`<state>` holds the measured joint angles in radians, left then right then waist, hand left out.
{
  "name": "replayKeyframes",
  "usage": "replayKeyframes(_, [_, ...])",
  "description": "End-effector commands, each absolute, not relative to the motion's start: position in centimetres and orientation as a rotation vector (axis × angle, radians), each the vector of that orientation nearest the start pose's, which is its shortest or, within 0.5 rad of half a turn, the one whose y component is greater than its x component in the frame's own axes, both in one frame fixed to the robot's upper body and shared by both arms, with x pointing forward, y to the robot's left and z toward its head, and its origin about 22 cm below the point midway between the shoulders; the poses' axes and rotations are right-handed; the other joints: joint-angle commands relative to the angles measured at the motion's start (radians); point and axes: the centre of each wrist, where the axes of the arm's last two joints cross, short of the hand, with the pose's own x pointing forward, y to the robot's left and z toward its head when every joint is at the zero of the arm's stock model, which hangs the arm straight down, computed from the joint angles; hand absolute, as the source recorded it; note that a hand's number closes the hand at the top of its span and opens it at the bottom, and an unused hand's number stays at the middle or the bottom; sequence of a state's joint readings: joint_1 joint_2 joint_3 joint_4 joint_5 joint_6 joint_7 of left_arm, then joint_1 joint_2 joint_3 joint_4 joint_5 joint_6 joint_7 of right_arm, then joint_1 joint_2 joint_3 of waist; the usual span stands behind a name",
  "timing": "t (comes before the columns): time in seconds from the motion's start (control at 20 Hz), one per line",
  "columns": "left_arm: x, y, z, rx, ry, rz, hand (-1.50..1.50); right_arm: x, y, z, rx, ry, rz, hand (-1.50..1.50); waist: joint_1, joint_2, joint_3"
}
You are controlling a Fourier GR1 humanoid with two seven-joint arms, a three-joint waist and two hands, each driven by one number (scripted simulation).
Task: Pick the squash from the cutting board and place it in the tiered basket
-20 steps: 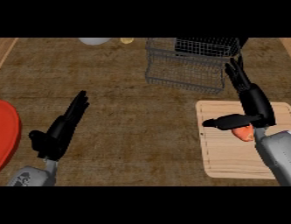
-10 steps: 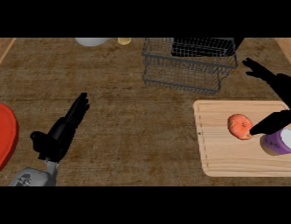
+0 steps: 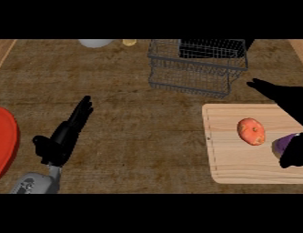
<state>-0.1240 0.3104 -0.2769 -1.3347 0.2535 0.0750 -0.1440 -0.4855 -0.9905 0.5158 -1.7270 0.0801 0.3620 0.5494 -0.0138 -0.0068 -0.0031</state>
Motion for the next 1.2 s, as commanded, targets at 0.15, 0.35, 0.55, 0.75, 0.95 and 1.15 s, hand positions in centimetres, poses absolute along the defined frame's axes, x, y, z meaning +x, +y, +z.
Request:
replayKeyframes(0.15, [26.9,22.8,-1.2,-0.063,-1.526,-0.222,0.00,25.1,-25.1,15.8,-0.747,-0.941,1.358,-1.50,0.006,0.004,0.003])
replayKeyframes(0.35, [26.2,22.9,-1.3,-0.078,-1.527,-0.235,0.00,26.2,-25.1,16.5,-0.869,-0.945,1.276,-1.50,0.015,0.005,0.003])
replayKeyframes(0.55, [26.1,23.7,-2.7,-0.084,-1.533,-0.239,0.00,27.0,-25.4,11.5,-0.914,-0.798,1.304,-1.50,0.021,0.009,0.003])
replayKeyframes(0.75, [26.9,23.3,-1.4,-0.086,-1.533,-0.225,0.00,27.5,-25.8,10.0,-0.849,-0.804,1.285,-1.50,0.016,0.007,0.003])
replayKeyframes(0.95, [26.3,23.4,-1.9,-0.074,-1.526,-0.229,0.00,26.1,-26.2,6.8,-0.834,-0.832,1.258,-1.50,0.012,0.006,0.003])
replayKeyframes(1.15, [28.3,24.7,-0.8,-0.065,-1.529,-0.240,0.00,28.7,-28.1,6.3,-0.841,-0.775,1.270,-1.50,0.015,0.008,0.003])
